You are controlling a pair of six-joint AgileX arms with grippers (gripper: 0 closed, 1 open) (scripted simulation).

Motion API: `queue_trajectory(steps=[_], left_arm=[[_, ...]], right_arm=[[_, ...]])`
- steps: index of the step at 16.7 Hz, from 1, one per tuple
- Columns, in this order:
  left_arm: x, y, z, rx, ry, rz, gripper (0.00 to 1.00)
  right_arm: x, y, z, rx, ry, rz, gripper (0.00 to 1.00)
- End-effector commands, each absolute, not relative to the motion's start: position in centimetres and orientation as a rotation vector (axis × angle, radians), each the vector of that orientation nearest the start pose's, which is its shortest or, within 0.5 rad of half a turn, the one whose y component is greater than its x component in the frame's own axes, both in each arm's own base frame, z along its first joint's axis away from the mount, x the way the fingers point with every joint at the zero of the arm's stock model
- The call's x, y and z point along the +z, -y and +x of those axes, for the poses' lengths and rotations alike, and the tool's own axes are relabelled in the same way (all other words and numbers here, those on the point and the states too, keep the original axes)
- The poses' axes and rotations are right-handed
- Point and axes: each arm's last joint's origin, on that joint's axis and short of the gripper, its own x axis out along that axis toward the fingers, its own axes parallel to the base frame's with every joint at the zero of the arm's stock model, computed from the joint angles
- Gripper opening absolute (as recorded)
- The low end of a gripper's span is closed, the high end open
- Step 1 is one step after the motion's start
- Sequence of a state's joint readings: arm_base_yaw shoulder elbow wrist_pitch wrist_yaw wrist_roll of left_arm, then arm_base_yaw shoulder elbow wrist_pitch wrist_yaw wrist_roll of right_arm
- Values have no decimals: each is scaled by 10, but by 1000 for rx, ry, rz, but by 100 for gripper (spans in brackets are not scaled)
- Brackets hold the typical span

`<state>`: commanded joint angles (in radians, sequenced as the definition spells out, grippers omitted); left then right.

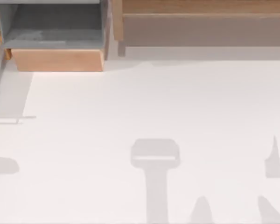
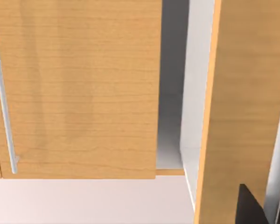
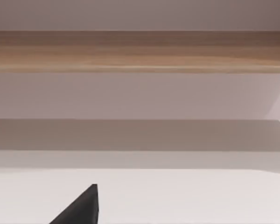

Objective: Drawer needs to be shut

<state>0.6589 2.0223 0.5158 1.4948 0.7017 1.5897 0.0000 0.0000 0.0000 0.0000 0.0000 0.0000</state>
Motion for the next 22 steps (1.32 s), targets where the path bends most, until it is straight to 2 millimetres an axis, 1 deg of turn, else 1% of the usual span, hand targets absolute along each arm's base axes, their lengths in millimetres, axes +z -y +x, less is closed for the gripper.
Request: queue_trajectory(steps=[4,6,8,13,15,20,22], left_arm=[[95,-174,254,-16,16,1571,0],[91,-174,255,-27,2,1555,0],[91,-175,264,-29,6,1557,0],[91,-174,304,-28,2,1556,0],[91,-173,315,-27,1,1555,0],[90,-174,316,-29,-4,1550,0],[91,-175,324,-25,-4,1552,0]], right_arm=[[160,1,106,0,0,0,100],[160,1,106,0,0,0,100],[160,1,106,0,0,0,100],[160,1,106,0,0,0,100],[160,1,106,0,0,0,100],[160,1,106,0,0,0,100],[160,1,106,0,0,0,100]])
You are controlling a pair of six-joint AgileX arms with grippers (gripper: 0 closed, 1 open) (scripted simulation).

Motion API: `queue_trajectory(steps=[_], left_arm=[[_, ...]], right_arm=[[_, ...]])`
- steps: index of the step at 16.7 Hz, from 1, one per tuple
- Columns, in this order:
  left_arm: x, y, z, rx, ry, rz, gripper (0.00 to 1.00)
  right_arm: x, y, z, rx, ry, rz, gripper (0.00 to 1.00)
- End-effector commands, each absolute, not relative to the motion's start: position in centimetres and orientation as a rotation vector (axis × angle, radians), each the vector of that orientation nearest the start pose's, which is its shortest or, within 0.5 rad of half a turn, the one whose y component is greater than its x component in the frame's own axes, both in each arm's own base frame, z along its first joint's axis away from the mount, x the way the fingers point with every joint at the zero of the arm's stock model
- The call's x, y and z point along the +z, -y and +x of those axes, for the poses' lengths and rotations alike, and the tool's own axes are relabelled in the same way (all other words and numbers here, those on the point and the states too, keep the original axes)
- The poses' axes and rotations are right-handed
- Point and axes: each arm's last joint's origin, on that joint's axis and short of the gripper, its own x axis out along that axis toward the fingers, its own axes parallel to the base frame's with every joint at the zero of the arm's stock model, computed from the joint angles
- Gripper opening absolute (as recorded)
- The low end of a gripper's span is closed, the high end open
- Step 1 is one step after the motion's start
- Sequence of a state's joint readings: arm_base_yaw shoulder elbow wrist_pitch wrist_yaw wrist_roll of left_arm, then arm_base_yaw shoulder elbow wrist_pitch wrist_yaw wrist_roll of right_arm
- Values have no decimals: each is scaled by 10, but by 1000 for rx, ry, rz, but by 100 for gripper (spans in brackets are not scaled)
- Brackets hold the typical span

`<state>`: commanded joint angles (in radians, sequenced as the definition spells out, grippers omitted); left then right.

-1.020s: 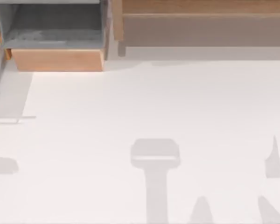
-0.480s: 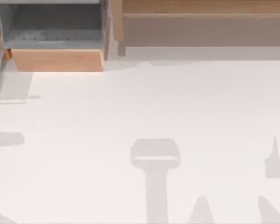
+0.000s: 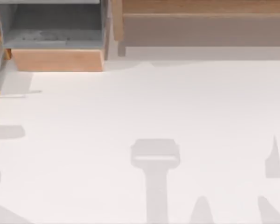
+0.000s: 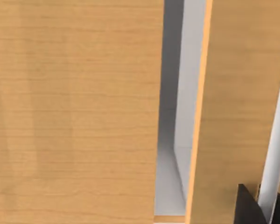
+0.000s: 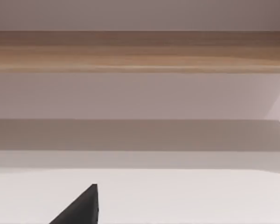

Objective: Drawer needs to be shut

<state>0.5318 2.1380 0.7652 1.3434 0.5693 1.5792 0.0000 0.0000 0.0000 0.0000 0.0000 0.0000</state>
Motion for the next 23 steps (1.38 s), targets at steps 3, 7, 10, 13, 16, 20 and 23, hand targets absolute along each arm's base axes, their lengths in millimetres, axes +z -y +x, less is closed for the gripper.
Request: queue_trajectory(steps=[3,7,10,13,16,20,23], left_arm=[[92,-177,348,-14,-7,1554,0],[90,-173,376,-27,-6,1550,0],[90,-172,378,-30,-5,1550,0],[90,-175,379,-24,-11,1549,0],[92,-179,397,-10,-13,1552,0],[91,-177,428,-16,-13,1550,0],[90,-173,439,-28,-12,1548,0]], right_arm=[[160,1,106,0,0,0,100],[160,1,106,0,0,0,100],[160,1,106,0,0,0,100],[160,1,106,0,0,0,100],[160,1,106,0,0,0,100],[160,1,106,0,0,0,100],[160,1,106,0,0,0,100]])
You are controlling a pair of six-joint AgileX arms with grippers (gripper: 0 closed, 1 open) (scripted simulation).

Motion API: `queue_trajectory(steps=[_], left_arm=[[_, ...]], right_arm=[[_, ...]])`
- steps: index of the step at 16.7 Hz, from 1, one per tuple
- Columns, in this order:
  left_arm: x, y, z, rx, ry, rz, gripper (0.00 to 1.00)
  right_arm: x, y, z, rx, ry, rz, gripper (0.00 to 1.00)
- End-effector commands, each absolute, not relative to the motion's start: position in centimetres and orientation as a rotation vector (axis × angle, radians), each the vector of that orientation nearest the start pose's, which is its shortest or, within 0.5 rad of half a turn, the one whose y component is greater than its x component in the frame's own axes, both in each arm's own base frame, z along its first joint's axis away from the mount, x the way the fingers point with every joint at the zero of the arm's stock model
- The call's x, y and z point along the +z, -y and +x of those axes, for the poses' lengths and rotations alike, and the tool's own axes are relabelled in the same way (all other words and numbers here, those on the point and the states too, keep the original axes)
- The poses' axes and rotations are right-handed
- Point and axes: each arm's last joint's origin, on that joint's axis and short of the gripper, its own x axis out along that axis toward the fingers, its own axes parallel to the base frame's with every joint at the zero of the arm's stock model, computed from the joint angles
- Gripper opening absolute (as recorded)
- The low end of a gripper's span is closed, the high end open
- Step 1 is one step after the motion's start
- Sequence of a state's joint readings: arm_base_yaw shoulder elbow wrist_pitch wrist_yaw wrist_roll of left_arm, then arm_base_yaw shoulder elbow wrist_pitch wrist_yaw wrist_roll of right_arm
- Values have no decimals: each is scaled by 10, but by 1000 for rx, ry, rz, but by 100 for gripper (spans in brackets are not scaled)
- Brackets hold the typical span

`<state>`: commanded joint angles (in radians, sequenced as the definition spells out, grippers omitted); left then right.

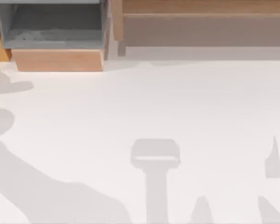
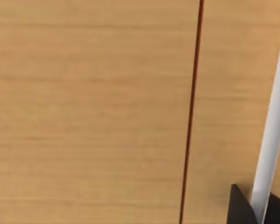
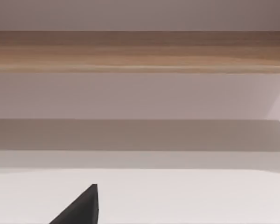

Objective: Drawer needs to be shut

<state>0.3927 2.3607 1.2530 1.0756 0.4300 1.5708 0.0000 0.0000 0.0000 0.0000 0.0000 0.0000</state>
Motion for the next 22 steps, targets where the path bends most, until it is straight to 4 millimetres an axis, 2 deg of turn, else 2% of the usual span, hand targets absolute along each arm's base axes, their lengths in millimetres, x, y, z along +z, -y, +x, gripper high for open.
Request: queue_trajectory(steps=[3,16,22], left_arm=[[90,-173,439,-28,-12,1548,0],[90,-173,439,-28,-12,1548,98],[90,-173,439,-28,-12,1548,100]], right_arm=[[160,1,106,0,0,0,100],[160,1,106,0,0,0,100],[160,1,106,0,0,0,100]])
